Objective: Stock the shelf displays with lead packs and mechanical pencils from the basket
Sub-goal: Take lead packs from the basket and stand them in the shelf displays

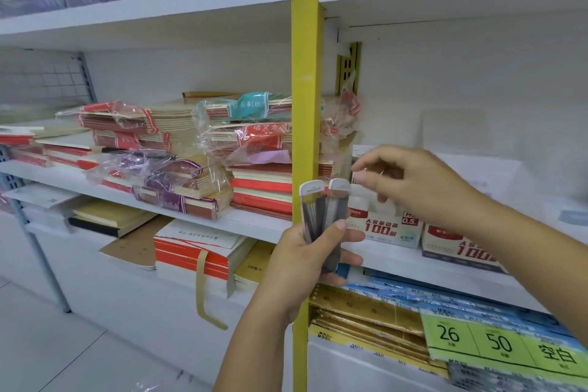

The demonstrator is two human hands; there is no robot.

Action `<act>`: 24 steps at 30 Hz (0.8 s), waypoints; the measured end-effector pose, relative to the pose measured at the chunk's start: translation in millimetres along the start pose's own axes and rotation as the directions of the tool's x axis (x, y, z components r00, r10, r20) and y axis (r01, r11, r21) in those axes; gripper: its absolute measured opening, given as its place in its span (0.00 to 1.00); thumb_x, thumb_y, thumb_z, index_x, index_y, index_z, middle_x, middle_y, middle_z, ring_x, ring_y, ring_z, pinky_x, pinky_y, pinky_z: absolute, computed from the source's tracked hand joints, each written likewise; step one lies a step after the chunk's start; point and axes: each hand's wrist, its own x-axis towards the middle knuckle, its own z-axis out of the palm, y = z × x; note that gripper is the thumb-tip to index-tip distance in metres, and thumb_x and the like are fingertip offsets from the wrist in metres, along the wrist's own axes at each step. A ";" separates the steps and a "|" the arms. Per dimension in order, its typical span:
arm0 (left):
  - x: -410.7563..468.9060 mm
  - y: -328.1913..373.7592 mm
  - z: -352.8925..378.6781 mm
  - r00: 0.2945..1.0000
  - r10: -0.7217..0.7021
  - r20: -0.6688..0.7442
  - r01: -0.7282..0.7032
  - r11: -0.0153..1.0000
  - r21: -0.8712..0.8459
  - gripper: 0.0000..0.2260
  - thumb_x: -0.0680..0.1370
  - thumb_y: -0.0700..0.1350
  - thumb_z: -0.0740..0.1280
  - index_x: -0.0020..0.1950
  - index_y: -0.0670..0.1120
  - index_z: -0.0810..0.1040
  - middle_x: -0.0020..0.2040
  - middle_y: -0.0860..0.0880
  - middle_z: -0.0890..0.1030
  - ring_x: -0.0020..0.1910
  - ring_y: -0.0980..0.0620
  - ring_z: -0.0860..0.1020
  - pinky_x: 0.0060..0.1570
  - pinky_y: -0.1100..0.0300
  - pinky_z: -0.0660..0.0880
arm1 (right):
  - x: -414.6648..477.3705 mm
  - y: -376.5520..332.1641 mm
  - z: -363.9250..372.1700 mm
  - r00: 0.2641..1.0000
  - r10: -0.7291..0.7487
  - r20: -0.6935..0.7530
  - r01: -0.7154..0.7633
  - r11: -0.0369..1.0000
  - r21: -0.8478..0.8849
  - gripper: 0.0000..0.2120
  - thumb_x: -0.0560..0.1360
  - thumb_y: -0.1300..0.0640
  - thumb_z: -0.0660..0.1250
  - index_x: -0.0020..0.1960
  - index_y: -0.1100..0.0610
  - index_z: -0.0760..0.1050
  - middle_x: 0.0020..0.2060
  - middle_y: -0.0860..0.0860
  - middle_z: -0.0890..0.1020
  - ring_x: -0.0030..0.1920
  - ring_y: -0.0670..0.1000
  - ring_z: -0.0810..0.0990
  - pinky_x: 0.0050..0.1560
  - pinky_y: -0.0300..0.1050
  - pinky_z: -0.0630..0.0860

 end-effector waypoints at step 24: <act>-4.9 -3.6 9.8 0.999 0.004 -0.050 -0.004 1.000 0.013 0.10 0.80 0.56 0.65 0.59 0.56 0.77 0.46 0.52 0.87 0.38 0.56 0.84 0.28 0.64 0.75 | -26.3 2.1 -6.0 0.972 0.225 -0.064 -0.186 0.910 0.371 0.10 0.76 0.57 0.69 0.54 0.47 0.73 0.42 0.48 0.86 0.37 0.51 0.85 0.38 0.45 0.82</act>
